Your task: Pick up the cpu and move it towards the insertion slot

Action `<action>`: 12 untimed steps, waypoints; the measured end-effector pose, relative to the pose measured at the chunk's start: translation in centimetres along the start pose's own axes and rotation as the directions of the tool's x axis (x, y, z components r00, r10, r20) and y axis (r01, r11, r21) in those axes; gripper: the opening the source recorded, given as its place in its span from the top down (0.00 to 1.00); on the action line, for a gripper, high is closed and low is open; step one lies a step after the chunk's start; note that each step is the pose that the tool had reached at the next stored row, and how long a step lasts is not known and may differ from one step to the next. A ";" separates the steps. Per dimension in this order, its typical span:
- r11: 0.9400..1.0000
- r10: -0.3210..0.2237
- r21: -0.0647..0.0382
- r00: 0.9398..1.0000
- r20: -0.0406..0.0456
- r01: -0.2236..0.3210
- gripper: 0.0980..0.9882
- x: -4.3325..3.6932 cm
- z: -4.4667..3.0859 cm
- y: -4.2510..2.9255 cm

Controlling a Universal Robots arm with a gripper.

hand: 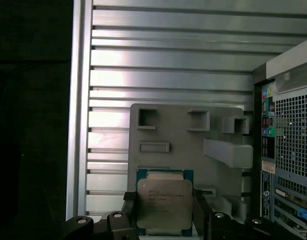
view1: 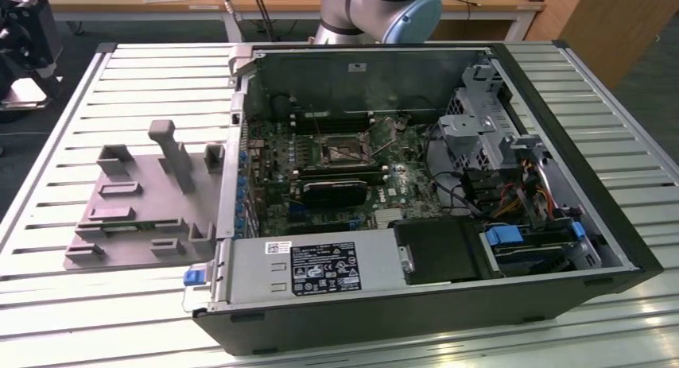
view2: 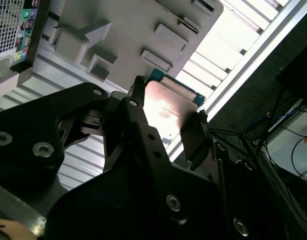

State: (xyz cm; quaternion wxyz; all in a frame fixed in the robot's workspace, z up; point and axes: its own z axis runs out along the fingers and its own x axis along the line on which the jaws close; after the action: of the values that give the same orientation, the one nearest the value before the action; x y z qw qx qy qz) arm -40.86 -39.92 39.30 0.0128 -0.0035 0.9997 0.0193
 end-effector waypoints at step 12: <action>1.000 0.000 0.000 1.000 0.000 0.000 0.51 -2.94 0.08 -0.03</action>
State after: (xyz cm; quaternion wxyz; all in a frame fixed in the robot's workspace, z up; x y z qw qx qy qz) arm -37.92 -39.93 39.29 0.0128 -0.0036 0.9997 0.0193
